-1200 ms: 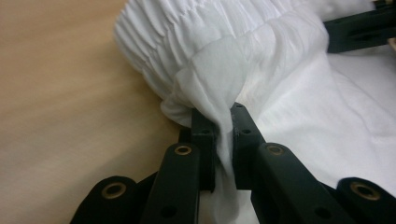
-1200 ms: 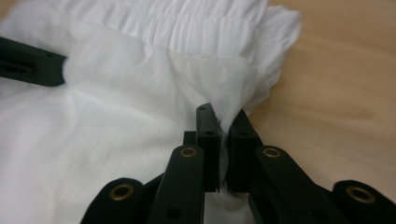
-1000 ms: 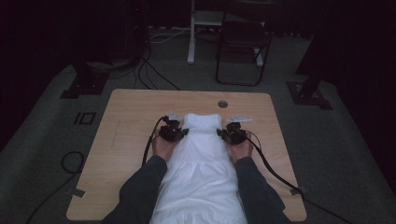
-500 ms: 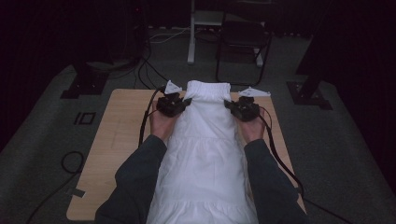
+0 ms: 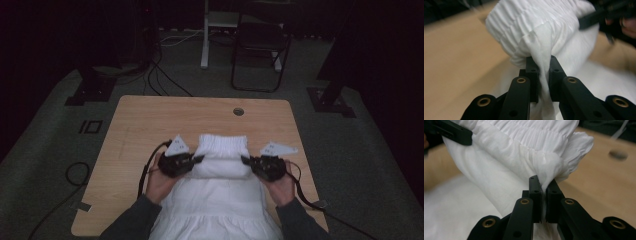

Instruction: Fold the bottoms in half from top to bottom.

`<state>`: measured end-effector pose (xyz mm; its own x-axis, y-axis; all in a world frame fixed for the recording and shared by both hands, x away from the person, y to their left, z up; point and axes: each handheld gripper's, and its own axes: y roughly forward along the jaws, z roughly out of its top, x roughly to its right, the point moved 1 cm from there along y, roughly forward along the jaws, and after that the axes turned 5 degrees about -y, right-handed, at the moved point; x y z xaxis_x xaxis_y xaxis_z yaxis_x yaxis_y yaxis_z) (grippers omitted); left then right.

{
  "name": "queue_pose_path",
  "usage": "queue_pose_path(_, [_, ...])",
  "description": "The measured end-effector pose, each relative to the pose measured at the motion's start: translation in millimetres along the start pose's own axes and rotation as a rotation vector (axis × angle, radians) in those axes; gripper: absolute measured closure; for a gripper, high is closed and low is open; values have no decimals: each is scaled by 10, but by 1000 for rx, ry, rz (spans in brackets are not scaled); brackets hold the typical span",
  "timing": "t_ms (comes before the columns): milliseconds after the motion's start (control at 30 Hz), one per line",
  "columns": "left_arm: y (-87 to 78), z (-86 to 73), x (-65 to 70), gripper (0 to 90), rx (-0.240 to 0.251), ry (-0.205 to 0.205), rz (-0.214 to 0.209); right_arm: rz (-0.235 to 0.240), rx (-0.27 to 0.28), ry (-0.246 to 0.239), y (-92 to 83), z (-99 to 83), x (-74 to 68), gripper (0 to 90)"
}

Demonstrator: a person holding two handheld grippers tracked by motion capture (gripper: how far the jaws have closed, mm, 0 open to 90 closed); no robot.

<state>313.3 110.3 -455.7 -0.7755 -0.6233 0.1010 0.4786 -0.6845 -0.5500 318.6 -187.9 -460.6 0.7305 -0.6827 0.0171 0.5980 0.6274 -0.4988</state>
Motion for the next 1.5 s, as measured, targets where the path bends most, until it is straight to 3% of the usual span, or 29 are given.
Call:
queue_pose_path(67, [67, -255, 97, 824, -82, 2, -26, 11, -57, -18, -7, -247, -159, 858])
queue_pose_path(100, [142, -441, 144, 823, -149, -5, -44, 19, -75, -13, -2, -334, -204, 857])
queue_pose_path(167, [224, -616, 173, 825, -210, -5, -38, 42, -133, 1, 49, -586, -313, 856])
queue_pose_path(200, [286, -717, 176, 827, -253, -1, -28, 51, -152, 7, 77, -660, -343, 854])
queue_pose_path(267, [407, -866, 172, 829, -309, 67, 58, 78, -197, 18, 164, -815, -400, 850])
queue_pose_path(300, [452, -905, 144, 829, -302, 101, 69, 97, -209, 24, 212, -866, -419, 849])
queue_pose_path(333, [462, -900, 118, 831, -293, 93, 71, 106, -230, 26, 273, -902, -449, 849])
queue_pose_path(433, [520, -835, 27, 831, -295, 142, 144, 111, -273, 3, 384, -918, -493, 844])
queue_pose_path(500, [549, -811, -10, 832, -295, 146, 158, 116, -288, -2, 423, -912, -498, 844])
queue_pose_path(533, [606, -754, -86, 832, -295, 116, 170, 112, -299, -13, 466, -903, -495, 845])
queue_pose_path(600, [640, -706, -121, 834, -302, 69, 166, 57, -314, -66, 584, -835, -419, 848])
queue_pose_path(667, [647, -677, -131, 836, -299, 17, 128, -9, -325, -103, 685, -760, -296, 852])
queue_pose_path(733, [666, -673, -149, 834, -299, 33, 117, -39, -328, -95, 810, -678, -84, 852])
queue_pose_path(833, [754, -616, -278, 833, -294, 76, 173, -29, -324, -54, 974, -573, 118, 852])
queue_pose_path(867, [795, -574, -344, 833, -296, 84, 203, -38, -324, -58, 1033, -536, 152, 851])
queue_pose_path(900, [795, -574, -344, 834, -296, 84, 203, -38, -324, -58, 1033, -536, 152, 851])
queue_pose_path(933, [913, -455, -538, 834, -303, 99, 256, -55, -327, -73, 1090, -497, 170, 851])
queue_pose_path(967, [961, -407, -624, 834, -301, 87, 262, -97, -335, -102, 1222, -409, 213, 850])
queue_pose_path(1000, [1006, -361, -710, 834, -299, 76, 264, -110, -331, -101, 1271, -382, 244, 850])
queue_pose_path(1067, [1090, -271, -859, 833, -303, 64, 268, -112, -323, -69, 1357, -332, 360, 850])
queue_pose_path(1100, [1090, -271, -859, 833, -303, 64, 268, -112, -323, -69, 1357, -332, 360, 850])
queue_pose_path(1167, [1202, -164, -981, 832, -309, 65, 289, -105, -303, 2, 1468, -273, 557, 849])
queue_pose_path(1267, [1341, -42, -1089, 832, -318, 61, 331, -136, -297, 17, 1594, -199, 724, 848])
queue_pose_path(1400, [1510, 95, -1184, 834, -326, 12, 411, -173, -297, 74, 1730, -109, 891, 848])
queue_pose_path(1500, [1536, 135, -1196, 850, -330, -26, 415, -174, -294, 107, 1771, -81, 968, 851])
